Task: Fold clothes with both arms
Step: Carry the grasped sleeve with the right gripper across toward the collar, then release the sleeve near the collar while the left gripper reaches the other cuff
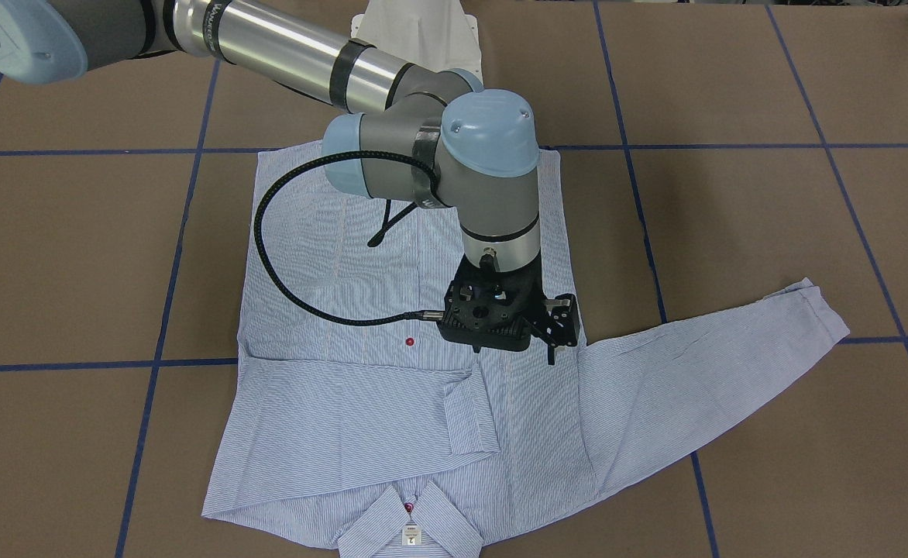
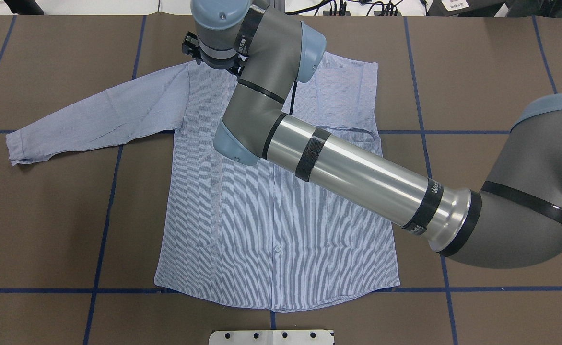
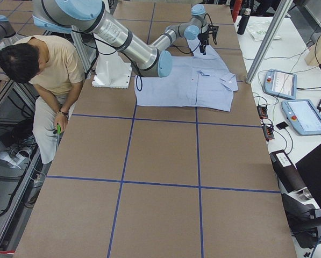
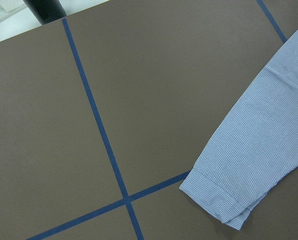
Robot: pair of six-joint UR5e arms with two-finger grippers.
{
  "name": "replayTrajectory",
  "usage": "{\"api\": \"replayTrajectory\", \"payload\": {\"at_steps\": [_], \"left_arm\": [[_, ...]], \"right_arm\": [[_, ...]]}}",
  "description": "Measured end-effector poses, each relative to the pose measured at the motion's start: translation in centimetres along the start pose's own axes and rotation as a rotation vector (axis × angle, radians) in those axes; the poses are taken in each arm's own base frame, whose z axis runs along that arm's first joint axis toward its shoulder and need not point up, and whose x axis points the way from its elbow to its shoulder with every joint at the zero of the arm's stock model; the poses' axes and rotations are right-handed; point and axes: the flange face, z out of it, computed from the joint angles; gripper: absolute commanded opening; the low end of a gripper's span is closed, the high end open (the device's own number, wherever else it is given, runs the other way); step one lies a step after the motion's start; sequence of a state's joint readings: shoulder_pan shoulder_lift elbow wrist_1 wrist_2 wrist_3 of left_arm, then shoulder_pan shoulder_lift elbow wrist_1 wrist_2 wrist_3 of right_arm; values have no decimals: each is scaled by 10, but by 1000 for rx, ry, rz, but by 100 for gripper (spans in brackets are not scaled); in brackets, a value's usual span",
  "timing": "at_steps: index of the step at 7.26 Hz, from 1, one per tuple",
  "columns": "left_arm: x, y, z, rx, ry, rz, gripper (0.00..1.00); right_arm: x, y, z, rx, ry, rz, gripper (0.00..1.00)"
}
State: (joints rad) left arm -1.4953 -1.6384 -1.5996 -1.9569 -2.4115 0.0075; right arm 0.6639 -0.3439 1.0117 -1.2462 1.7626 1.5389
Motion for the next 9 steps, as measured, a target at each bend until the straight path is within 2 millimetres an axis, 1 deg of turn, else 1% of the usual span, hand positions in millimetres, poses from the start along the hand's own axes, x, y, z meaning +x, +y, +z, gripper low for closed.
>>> {"api": "replayTrajectory", "payload": {"at_steps": [1, 2, 4, 5, 6, 7, 8, 9], "left_arm": [[5, -3, 23, -1, 32, -36, 100], [9, -1, 52, -12, 56, -99, 100], [1, 0, 114, -51, 84, -204, 99], [6, -1, 141, -68, 88, -235, 97], [17, -3, 160, -80, 81, -284, 92], [27, -7, 170, -88, 74, -363, 90], [38, -9, 175, -95, 72, -459, 84], [45, -3, 179, -101, 72, -513, 77]], "right_arm": [[12, -4, -6, 3, -5, 29, 100], [32, -6, -7, 4, -10, 40, 100], [72, -4, -12, 4, -26, 40, 100], [96, -2, -17, 4, -36, 37, 100], [114, 1, -23, 3, -47, 35, 100], [124, 2, -25, 3, -50, 32, 100], [129, 2, -25, 4, -50, 29, 100], [131, 2, -25, 5, -50, 25, 100]]}}
